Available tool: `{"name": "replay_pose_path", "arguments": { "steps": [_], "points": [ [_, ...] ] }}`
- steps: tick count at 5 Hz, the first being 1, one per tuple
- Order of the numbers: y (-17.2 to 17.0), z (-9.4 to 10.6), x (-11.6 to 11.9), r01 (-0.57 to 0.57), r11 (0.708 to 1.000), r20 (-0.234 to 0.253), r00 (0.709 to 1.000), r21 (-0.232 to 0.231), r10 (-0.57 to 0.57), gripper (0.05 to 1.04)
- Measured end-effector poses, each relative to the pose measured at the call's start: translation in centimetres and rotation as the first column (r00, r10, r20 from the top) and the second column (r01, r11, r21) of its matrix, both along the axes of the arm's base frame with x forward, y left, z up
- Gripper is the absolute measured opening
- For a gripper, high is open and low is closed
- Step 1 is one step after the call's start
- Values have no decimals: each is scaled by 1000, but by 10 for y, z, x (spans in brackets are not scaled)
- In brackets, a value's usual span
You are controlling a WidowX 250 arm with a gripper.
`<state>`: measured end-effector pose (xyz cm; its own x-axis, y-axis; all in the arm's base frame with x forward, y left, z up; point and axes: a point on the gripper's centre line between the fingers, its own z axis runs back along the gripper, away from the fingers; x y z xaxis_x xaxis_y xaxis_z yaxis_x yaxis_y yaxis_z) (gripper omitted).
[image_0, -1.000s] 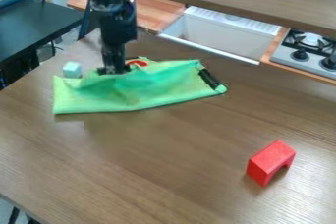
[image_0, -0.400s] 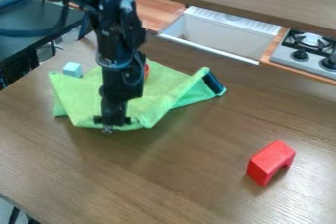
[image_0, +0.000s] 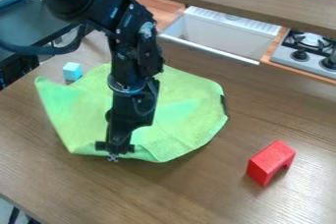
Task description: Unfold cloth from top left to bottom right
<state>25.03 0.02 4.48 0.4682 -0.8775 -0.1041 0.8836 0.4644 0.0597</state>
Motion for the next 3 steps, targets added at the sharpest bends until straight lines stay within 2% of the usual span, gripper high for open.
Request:
{"name": "replay_pose_path", "arguments": {
  "steps": [2,3],
  "points": [
    [-26,7,-21,-10,999,-116,993,-34,6,66],
    [-44,11,-23,57,998,-130,990,-23,-60,202]
  ]
}}
